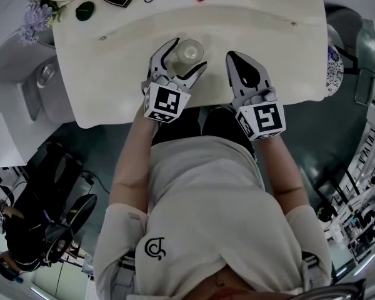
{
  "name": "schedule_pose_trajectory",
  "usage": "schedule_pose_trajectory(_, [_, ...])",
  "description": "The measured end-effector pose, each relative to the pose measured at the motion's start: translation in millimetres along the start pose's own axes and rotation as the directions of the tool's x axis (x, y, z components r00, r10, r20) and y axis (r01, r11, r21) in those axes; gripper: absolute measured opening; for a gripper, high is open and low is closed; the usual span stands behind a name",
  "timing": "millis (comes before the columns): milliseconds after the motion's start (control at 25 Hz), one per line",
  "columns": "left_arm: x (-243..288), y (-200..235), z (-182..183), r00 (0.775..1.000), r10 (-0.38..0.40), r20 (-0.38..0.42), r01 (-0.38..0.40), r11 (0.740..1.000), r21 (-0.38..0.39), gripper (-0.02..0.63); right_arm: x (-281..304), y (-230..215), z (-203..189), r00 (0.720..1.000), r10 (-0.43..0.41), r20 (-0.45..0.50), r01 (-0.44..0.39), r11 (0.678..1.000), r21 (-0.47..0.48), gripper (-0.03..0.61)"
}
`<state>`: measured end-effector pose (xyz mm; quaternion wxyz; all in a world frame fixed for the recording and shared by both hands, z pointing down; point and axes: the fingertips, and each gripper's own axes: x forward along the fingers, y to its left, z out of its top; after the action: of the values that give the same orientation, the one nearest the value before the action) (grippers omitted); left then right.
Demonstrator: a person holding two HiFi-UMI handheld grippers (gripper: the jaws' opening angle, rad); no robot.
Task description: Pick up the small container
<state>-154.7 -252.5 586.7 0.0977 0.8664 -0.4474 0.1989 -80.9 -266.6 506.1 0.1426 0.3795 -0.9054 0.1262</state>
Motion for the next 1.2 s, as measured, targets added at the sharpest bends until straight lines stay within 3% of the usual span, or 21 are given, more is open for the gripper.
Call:
schedule_pose_trajectory(280, [18, -1, 2, 0.999, -0.049, -0.008, 0.049, 0.999, -0.010, 0.399, -1, -13, 1, 0.999, -0.052, -0.004, 0.052, 0.997, 0.055, 0.008])
schedule_pose_trajectory(400, [25, -2, 1, 0.997, -0.070, -0.025, 0.070, 0.997, -0.027, 0.362, -4, -22, 0, 0.997, -0.078, -0.009, 0.078, 0.995, 0.065, 0.008])
schedule_pose_trajectory(600, [29, 1, 2, 0.999, -0.045, -0.027, 0.043, 0.997, -0.056, 0.357, -8, -31, -6, 0.994, -0.110, -0.025, 0.112, 0.990, 0.086, 0.008])
schedule_pose_trajectory(1040, [26, 1, -1, 0.998, -0.028, -0.064, 0.027, 0.999, -0.027, 0.352, -12, -27, 5, 0.994, -0.108, -0.010, 0.109, 0.992, 0.057, 0.008])
schedule_pose_trajectory(1200, [14, -4, 14, 0.998, -0.032, -0.054, 0.030, 0.999, -0.026, 0.353, -16, -28, 12, 0.994, -0.107, 0.004, 0.106, 0.993, 0.047, 0.008])
